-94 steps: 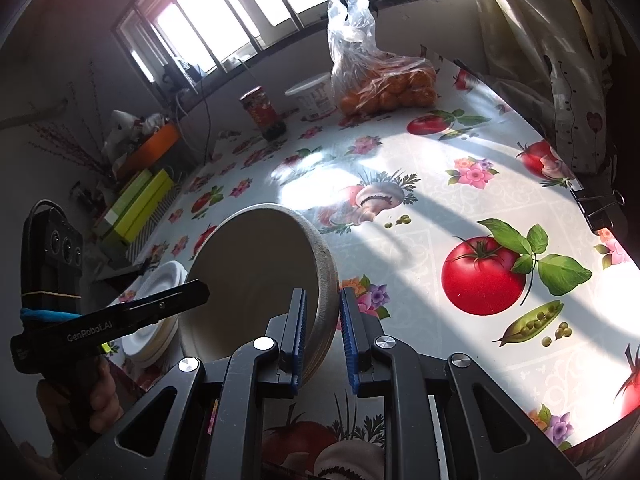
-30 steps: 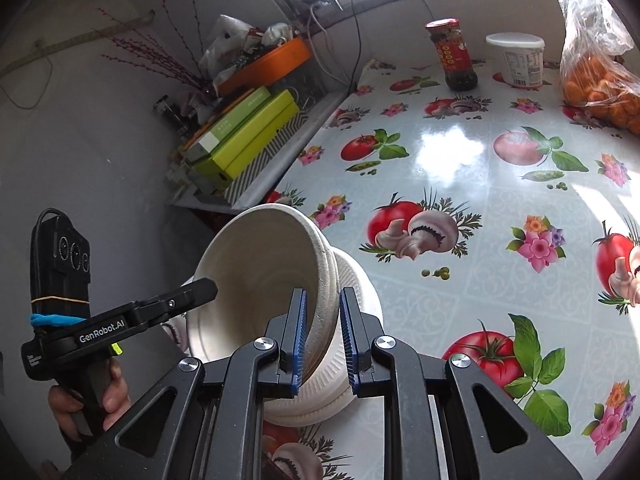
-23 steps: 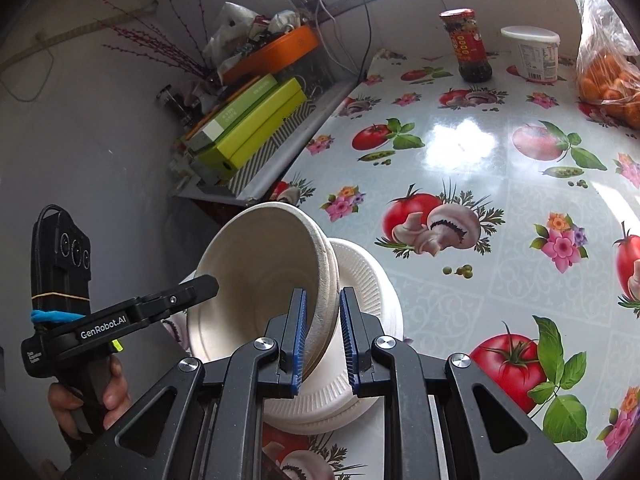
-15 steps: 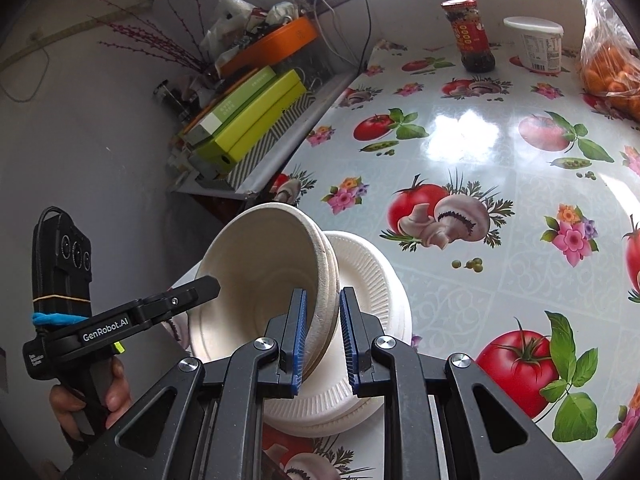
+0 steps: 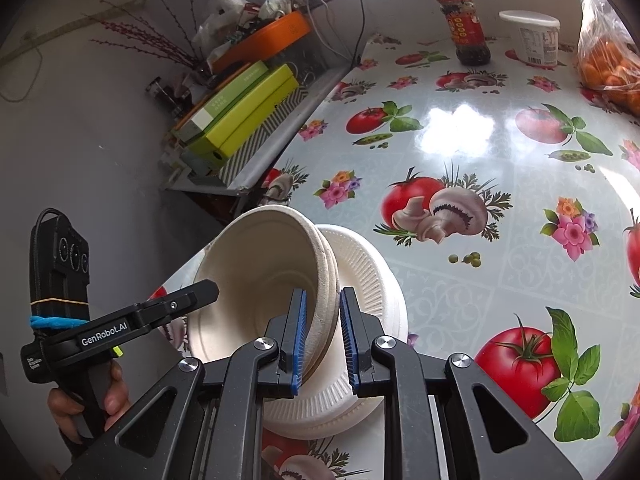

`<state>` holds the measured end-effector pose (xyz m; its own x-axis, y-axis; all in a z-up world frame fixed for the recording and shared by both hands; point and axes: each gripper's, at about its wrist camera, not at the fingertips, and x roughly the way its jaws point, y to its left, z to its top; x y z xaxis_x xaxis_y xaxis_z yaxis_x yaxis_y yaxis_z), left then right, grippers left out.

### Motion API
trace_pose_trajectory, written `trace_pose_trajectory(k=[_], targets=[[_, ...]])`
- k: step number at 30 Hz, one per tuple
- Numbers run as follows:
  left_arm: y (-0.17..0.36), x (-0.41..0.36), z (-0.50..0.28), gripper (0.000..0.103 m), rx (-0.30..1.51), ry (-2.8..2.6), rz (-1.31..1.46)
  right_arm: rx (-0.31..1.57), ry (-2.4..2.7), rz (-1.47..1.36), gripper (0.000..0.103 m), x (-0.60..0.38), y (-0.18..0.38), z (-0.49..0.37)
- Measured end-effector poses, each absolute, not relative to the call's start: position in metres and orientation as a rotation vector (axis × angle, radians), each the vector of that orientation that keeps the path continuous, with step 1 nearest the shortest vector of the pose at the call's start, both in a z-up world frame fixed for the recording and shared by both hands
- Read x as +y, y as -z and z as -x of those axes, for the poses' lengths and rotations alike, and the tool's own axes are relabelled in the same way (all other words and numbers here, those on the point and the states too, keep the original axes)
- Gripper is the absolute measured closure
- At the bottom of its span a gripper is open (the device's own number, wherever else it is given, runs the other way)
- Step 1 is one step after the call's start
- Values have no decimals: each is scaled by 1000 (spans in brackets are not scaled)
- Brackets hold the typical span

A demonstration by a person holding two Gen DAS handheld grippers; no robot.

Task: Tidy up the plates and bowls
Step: 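Lower the bowl stack onto the white plate stack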

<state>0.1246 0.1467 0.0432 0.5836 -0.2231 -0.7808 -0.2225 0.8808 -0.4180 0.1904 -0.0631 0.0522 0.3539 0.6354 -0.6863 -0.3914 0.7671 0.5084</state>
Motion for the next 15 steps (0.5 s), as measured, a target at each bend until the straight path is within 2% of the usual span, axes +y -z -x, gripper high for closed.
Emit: trace_pose_trajectory(k=[15], targets=[[-43,147,-126,79,960,-3,523,1015,-671,-280,86,-64,-49,-191]])
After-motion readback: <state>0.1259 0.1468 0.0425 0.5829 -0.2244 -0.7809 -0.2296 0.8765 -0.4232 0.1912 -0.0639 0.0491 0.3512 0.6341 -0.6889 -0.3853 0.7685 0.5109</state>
